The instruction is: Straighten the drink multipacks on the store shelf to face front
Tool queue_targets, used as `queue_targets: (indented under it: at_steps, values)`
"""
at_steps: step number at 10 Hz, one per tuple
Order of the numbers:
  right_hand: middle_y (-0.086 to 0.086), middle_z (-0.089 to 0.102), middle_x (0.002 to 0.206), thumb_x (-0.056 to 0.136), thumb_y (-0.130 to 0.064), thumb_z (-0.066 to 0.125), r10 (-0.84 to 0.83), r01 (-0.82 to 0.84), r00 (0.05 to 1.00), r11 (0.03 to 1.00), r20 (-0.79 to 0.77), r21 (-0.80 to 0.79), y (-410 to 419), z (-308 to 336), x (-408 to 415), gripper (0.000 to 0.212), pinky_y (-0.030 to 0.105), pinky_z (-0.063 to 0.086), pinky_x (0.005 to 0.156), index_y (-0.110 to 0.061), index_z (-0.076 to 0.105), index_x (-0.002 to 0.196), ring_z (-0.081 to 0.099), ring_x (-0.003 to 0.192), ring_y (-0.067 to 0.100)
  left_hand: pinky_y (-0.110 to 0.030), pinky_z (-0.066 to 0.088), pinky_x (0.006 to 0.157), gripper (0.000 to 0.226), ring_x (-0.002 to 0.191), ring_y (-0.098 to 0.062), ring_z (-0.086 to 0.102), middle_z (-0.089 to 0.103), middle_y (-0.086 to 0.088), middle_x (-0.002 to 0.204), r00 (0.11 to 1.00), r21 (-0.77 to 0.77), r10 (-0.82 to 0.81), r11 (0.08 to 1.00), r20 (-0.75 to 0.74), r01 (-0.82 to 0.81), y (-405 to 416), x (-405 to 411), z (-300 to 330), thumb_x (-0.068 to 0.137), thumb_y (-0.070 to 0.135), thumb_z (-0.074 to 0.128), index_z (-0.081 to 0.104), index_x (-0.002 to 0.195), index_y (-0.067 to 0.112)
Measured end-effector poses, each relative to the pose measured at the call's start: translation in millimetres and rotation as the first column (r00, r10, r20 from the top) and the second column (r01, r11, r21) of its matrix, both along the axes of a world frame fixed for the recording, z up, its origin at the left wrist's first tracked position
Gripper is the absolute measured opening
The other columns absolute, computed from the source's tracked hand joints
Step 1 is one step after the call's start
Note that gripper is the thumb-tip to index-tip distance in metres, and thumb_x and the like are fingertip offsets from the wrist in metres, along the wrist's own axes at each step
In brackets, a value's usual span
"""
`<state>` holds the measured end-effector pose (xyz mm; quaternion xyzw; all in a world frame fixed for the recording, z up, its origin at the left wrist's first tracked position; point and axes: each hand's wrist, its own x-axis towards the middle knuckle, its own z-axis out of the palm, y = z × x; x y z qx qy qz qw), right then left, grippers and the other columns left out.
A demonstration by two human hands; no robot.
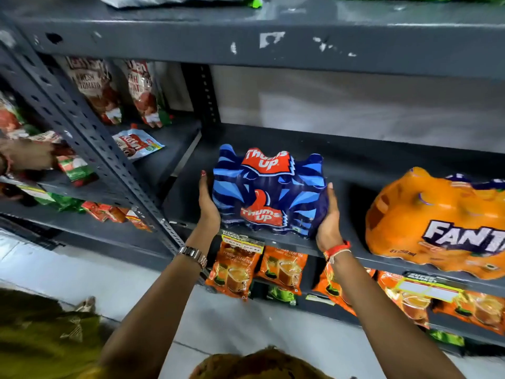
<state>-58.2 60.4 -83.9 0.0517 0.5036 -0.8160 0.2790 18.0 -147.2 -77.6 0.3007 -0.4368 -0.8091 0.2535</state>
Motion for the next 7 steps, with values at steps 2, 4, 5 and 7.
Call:
queue_targets:
  at_steps: [2,4,5,7]
  values:
    - [-0.008,0.078,0.086,0.092,-0.055,0.034,0.015,-0.017,0.999,0.999,-0.051,-0.034,-29.7,-3.8,8.3,0.046,0.023,0.058,0.062,-0.024,0.065,0.103,0.073,0.081,0.013,-0.027,0.058,0.073,0.045,0.082,-0.014,0.07,0.076,0.003,0.087,0.999,-0.091,0.04,0.995,0.019,-0.038,-29.8,8.8,-2.7,0.095,0.048,0.028,0.064,0.099,0.022]
    - [-0.008,0.078,0.084,0.094,-0.053,0.032,0.007,-0.008,1.0,1.0,-0.024,-0.012,-37.3,-8.0,8.8,0.045,0.025,0.059,0.065,-0.022,0.064,0.105,0.073,0.081,0.013,-0.031,0.052,0.083,0.045,0.093,-0.018,0.064,0.066,-0.002,0.102,0.998,-0.074,0.044,0.996,0.036,-0.041,-35.9,12.3,-5.4,0.097,0.045,0.025,0.06,0.109,0.019]
    - [-0.008,0.078,0.083,0.095,-0.051,0.031,-0.002,0.003,0.999,0.999,-0.041,0.042,-37.9,-5.4,9.3,0.045,0.024,0.059,0.065,-0.021,0.063,0.103,0.072,0.081,0.012,-0.032,0.051,0.086,0.045,0.094,-0.017,0.063,0.065,-0.002,0.103,0.996,-0.044,0.065,0.997,0.058,-0.063,-34.0,11.4,0.3,0.097,0.045,0.024,0.057,0.114,0.019]
    - [0.006,0.054,0.134,0.097,-0.042,0.034,-0.144,0.223,0.94,0.945,-0.309,0.238,-20.3,3.8,19.0,0.043,0.037,0.044,0.106,-0.018,0.049,0.129,0.051,0.125,0.019,-0.048,0.034,0.112,0.053,0.128,-0.029,0.046,0.044,-0.016,0.143,0.965,-0.07,0.261,0.963,0.001,-0.261,-35.2,22.6,-3.3,0.095,0.039,0.036,0.037,0.139,0.01]
